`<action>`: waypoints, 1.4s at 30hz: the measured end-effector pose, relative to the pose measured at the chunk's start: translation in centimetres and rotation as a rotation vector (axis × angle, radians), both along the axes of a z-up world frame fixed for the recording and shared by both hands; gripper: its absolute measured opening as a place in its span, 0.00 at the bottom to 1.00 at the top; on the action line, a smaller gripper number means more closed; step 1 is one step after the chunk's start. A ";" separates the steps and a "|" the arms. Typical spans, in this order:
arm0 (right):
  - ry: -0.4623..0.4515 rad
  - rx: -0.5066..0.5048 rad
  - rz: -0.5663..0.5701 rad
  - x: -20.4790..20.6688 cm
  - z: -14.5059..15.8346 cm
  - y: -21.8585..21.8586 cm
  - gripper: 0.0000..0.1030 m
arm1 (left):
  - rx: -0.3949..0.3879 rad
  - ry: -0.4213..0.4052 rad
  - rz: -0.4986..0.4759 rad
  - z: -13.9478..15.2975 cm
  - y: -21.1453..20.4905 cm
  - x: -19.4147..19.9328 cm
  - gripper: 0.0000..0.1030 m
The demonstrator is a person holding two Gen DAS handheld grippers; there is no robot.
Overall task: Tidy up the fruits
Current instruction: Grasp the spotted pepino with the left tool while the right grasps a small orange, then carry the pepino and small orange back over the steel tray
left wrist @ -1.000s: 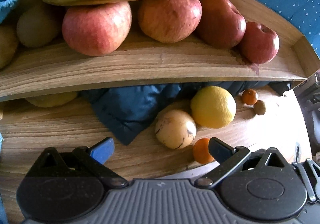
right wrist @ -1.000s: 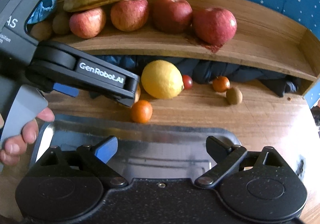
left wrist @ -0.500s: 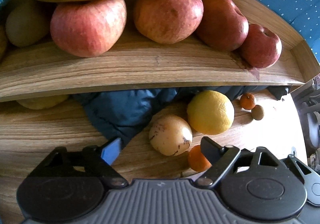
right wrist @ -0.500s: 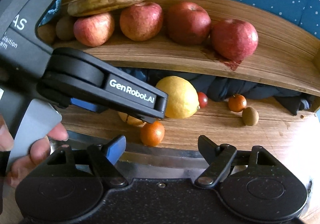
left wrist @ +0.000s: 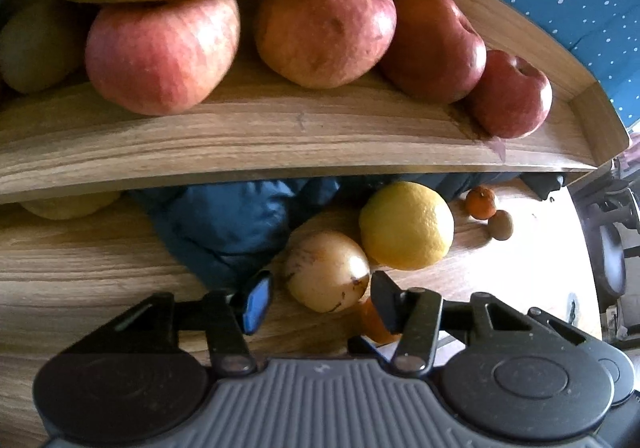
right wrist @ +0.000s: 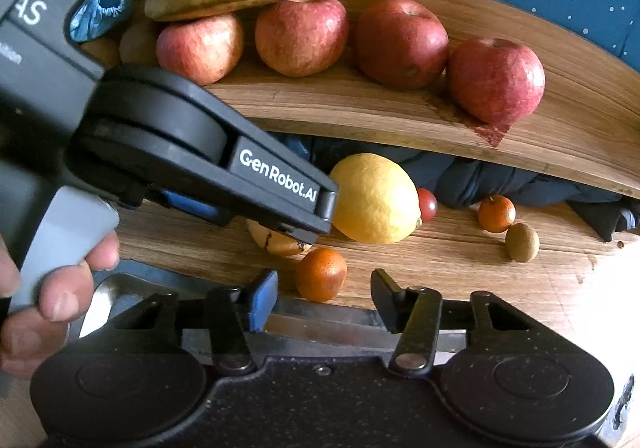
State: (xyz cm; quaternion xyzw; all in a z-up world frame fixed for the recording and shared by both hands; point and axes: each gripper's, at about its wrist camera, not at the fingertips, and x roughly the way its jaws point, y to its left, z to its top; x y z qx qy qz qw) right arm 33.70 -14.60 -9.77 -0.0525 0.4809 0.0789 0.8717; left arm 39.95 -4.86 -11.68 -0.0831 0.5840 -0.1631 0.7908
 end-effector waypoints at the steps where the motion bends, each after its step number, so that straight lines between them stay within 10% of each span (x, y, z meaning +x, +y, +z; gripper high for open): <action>1: 0.001 0.000 0.000 0.0 0.0 0.0 0.50 | -0.001 0.001 0.002 -0.1 0.0 0.0 0.56; 42: -0.014 0.024 0.014 -0.1 0.3 -0.3 0.29 | -0.014 -0.036 0.014 1.5 0.4 -0.9 0.49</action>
